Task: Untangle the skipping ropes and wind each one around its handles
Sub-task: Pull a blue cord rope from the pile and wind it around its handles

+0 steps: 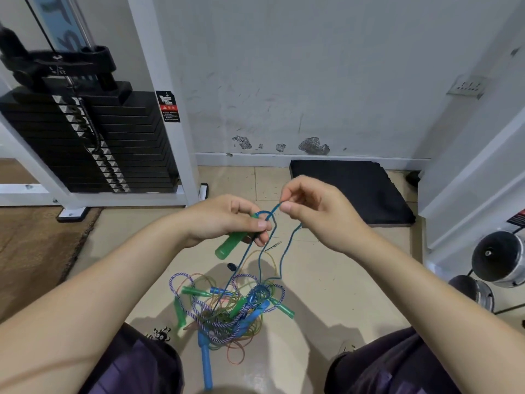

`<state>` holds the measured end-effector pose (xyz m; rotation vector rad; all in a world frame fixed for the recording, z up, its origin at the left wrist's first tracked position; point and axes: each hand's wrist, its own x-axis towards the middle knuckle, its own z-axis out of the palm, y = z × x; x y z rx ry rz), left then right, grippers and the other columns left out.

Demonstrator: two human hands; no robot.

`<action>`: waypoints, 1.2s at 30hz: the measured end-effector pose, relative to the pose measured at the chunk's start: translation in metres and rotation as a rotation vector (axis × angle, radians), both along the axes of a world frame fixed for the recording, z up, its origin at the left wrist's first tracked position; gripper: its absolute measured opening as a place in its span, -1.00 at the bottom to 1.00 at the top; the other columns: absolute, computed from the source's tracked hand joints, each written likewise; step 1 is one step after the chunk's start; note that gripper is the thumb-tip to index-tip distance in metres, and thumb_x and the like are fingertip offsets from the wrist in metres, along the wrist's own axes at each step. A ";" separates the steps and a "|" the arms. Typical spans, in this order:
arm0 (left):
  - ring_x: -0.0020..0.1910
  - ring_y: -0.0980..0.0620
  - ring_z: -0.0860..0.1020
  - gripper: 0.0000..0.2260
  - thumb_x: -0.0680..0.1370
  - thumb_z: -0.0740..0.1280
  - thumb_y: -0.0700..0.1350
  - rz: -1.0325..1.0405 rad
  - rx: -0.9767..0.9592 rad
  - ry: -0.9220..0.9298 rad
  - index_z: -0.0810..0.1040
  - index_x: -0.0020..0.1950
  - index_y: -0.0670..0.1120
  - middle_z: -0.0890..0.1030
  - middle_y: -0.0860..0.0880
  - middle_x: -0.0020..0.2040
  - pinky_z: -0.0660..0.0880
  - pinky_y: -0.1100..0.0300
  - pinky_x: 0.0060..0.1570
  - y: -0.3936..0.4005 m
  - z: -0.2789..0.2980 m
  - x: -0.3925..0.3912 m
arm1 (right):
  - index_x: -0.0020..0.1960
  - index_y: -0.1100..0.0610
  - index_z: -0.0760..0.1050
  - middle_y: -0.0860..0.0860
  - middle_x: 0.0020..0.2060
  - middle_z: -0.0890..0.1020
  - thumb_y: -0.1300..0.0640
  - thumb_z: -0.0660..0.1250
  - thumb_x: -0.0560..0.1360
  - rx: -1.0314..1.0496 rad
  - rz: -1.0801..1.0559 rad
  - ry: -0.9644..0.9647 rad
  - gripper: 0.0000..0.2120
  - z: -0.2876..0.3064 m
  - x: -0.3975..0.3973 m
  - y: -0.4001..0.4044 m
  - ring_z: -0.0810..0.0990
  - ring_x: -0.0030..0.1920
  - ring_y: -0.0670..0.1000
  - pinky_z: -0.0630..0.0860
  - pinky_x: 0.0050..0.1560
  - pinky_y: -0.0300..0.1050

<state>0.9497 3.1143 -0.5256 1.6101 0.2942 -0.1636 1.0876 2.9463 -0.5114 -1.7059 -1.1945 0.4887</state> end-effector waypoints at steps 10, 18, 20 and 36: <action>-0.32 -0.01 0.56 -0.88 0.54 0.40 -0.13 0.016 0.064 -0.030 0.62 -0.09 -0.19 0.61 -0.08 -0.32 0.51 0.23 -0.16 0.002 0.012 -0.003 | 0.03 0.12 0.52 0.04 -0.31 0.61 0.28 0.47 0.45 0.023 0.058 0.286 -0.78 0.010 0.001 -0.005 0.56 -0.32 0.03 0.48 -0.20 -0.14; -0.08 -0.08 0.64 -0.82 0.57 0.32 -0.17 -0.002 0.014 -0.047 0.61 0.07 -0.25 0.67 -0.16 -0.11 0.56 0.11 0.07 -0.001 0.009 -0.002 | -0.12 0.10 0.51 0.02 -0.28 0.57 0.33 0.38 0.52 -0.009 0.064 0.071 -0.85 0.010 -0.003 -0.001 0.50 -0.31 -0.05 0.45 -0.21 -0.21; 0.00 -0.09 0.63 -0.79 0.61 0.28 -0.15 -0.073 0.118 0.037 0.59 0.08 -0.27 0.67 -0.22 -0.04 0.49 -0.02 0.22 0.005 0.004 -0.003 | -0.09 0.15 0.48 0.04 -0.26 0.55 0.38 0.32 0.54 0.071 0.022 0.117 -0.84 0.010 0.000 -0.001 0.54 -0.30 -0.04 0.48 -0.15 -0.20; -0.08 -0.03 0.62 -0.83 0.57 0.29 -0.12 -0.025 0.015 -0.063 0.60 0.01 -0.19 0.67 -0.12 -0.13 0.51 0.12 0.09 -0.001 0.004 0.000 | -0.13 0.10 0.49 0.09 -0.29 0.56 0.35 0.38 0.50 0.036 0.067 0.057 -0.82 0.005 -0.004 0.002 0.54 -0.35 0.01 0.49 -0.25 -0.11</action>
